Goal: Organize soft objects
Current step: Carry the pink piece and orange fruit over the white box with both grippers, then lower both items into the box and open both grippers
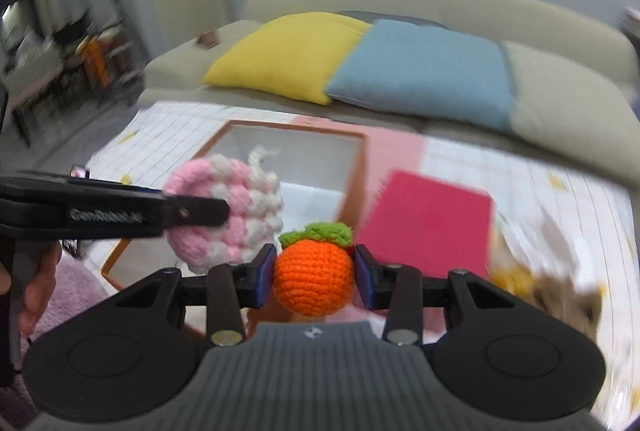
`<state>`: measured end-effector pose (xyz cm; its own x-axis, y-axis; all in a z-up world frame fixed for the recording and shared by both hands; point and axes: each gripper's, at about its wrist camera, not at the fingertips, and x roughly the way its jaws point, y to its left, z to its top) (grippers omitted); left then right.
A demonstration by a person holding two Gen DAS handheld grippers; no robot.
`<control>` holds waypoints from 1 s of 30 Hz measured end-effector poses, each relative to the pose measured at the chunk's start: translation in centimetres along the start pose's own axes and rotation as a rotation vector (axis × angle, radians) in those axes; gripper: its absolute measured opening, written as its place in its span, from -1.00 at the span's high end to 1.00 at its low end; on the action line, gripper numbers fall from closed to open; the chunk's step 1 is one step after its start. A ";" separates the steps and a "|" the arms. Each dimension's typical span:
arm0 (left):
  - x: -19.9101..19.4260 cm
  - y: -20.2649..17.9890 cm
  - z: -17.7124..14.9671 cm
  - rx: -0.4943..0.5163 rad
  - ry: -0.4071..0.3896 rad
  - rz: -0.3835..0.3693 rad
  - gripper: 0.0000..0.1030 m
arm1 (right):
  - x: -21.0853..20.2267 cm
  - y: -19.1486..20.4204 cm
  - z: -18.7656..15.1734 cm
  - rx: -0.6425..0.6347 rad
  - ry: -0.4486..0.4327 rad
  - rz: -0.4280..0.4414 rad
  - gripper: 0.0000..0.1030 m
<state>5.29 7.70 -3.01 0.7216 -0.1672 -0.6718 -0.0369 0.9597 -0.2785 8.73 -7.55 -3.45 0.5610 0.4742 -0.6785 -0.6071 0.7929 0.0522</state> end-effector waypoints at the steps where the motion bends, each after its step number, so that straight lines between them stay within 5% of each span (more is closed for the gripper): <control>1: 0.6 0.4 0.3 0.003 0.008 0.012 0.47 | 1.3 0.5 0.6 -0.047 0.016 -0.013 0.20; 13: 6.9 4.9 0.8 0.021 0.116 0.062 0.47 | 13.7 3.7 2.9 -0.480 0.209 -0.086 0.21; 30: 10.5 5.7 0.8 0.027 0.200 0.077 0.40 | 17.1 4.3 1.8 -0.638 0.291 -0.127 0.22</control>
<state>13.22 11.62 -11.06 0.5661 -0.1325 -0.8136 -0.0661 0.9765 -0.2050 16.75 4.64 -13.58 0.5301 0.2015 -0.8236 -0.8080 0.4144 -0.4187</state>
